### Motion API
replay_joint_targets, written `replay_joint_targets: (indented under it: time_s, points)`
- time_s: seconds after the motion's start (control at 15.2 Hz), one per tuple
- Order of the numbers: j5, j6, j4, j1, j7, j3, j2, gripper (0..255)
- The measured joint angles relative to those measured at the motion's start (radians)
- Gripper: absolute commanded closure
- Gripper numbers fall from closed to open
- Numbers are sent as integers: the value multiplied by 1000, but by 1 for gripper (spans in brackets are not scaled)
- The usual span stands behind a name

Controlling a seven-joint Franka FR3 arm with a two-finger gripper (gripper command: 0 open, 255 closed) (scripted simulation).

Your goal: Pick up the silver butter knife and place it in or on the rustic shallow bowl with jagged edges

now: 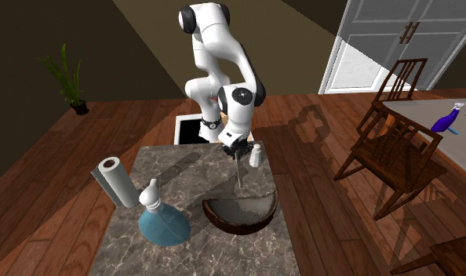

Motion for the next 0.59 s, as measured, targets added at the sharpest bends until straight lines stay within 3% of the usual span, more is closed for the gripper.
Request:
replay_joint_targets:
  time_s: [0.59]
  points:
    - [0, -21, 8, 0, -1, -1, -13, 255]
